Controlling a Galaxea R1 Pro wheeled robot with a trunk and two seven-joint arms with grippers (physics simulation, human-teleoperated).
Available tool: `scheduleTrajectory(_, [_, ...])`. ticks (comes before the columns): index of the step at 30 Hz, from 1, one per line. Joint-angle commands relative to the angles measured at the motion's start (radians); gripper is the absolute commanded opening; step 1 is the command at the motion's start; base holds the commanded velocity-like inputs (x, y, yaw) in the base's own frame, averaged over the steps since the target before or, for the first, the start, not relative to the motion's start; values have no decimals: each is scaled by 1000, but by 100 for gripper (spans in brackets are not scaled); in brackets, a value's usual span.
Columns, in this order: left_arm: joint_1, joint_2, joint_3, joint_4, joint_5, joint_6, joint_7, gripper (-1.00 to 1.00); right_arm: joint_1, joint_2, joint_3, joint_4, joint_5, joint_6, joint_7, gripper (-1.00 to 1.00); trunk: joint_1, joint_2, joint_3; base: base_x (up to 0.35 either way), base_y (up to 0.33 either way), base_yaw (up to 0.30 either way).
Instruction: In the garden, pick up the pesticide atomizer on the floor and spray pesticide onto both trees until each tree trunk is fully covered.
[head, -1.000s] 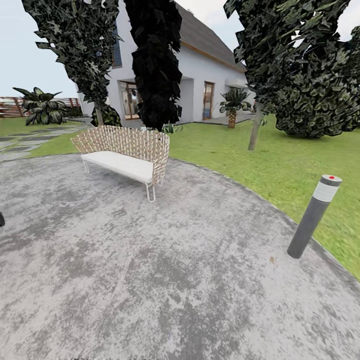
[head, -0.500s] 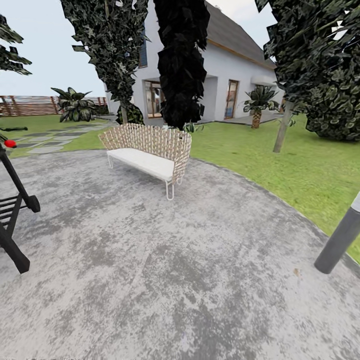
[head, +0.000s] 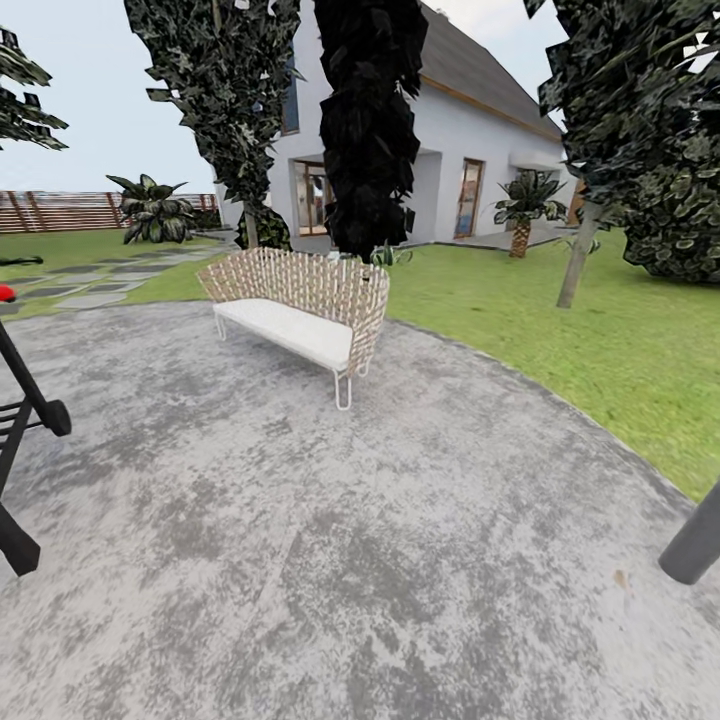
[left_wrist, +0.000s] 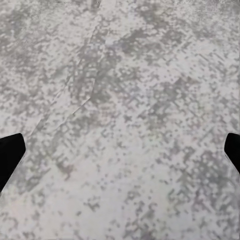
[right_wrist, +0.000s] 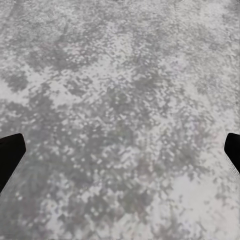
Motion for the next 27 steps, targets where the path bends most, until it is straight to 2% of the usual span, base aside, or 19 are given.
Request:
scheduleTrajectory(1, [-1, 0, 1, 1, -1, -3, 1, 100, 0, 0, 0, 1, 0, -3, 0, 100, 0, 0, -1, 333, 0, 0])
scheduleTrajectory(7, [-1, 0, 1, 1, -1, -3, 1, 100, 0, 0, 0, 2, 0, -3, -2, 100, 0, 0, -1, 333, 0, 71])
scheduleTrajectory(18, [0, 0, 1, 2, -1, -3, 1, 100, 0, 0, 1, 5, 1, -3, -3, 100, 0, 0, -1, 321, 0, 259])
scheduleTrajectory(27, [0, 0, 0, 2, -1, -3, 1, 100, 0, 0, 1, 5, 1, -3, -3, 100, 0, 0, -1, 48, 0, 277])
